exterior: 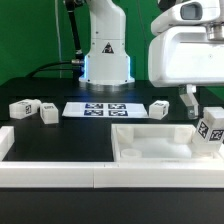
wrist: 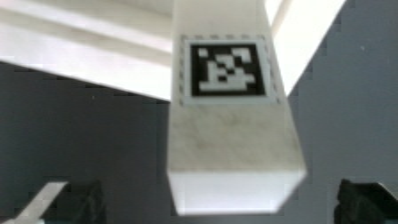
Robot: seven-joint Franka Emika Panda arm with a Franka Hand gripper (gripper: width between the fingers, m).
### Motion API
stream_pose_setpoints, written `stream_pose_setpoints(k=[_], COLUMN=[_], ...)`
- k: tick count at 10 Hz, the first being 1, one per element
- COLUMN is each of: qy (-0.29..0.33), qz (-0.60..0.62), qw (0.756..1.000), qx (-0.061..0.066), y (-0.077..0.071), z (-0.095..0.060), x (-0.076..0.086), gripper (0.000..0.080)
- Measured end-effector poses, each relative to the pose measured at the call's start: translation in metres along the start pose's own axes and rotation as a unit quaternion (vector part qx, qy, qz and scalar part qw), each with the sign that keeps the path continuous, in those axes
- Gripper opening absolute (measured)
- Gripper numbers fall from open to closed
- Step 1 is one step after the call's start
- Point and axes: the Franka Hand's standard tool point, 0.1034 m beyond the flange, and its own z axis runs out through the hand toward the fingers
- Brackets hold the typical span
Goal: Assemble square table
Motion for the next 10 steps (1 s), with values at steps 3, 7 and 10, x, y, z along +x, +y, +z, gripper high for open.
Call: stream_pose_setpoints(k=[3,7,10], qy=[-0.1,-0.183,-0.184], qz=[0.007,0.009,0.016], qw=[0.995,0.983,0.982], qx=[0.023,0.032,0.029], y=[-0.009,0.002,0.005], z=[-0.003,-0.005,0.004], x=[-0.005,-0.003,-0.007], gripper=[0.0649,0.0649,0.0649])
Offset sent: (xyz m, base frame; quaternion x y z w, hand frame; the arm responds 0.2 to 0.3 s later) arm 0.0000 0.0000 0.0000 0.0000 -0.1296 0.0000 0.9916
